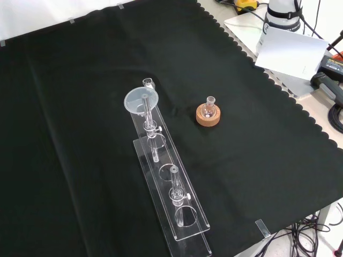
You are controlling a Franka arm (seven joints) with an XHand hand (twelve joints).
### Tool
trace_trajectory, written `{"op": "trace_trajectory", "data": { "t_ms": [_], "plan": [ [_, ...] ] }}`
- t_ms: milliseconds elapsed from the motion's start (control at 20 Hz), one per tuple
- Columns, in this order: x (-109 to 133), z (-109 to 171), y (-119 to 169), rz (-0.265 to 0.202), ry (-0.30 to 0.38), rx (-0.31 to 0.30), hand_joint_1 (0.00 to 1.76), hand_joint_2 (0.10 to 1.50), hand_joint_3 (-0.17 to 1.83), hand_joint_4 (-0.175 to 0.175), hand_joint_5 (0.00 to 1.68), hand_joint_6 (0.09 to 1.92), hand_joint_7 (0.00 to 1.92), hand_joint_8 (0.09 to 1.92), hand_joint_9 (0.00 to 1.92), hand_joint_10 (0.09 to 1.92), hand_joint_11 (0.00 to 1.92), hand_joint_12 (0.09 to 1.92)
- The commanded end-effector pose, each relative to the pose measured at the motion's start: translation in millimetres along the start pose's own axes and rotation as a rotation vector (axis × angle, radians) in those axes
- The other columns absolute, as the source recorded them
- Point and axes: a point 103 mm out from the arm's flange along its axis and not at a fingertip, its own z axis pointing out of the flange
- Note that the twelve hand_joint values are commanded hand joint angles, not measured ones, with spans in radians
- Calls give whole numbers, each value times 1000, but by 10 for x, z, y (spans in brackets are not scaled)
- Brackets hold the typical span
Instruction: Pick up the funnel from the transparent funnel stand.
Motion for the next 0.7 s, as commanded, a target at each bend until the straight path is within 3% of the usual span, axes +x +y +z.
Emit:
{"op": "trace_trajectory", "data": {
  "t_ms": [50,300,450,700],
  "plan": [
    [2,14,32,-7,-11,-10,440,505,211,51,0,87,3,91,10,114,0,782],
    [20,43,191,-30,-17,-21,423,557,72,59,0,87,0,87,0,87,0,434],
    [33,39,285,-33,-10,-25,425,574,38,64,0,87,0,87,0,87,0,95],
    [128,85,416,-62,10,-15,438,577,28,101,0,87,0,87,0,87,0,87]
  ]
}}
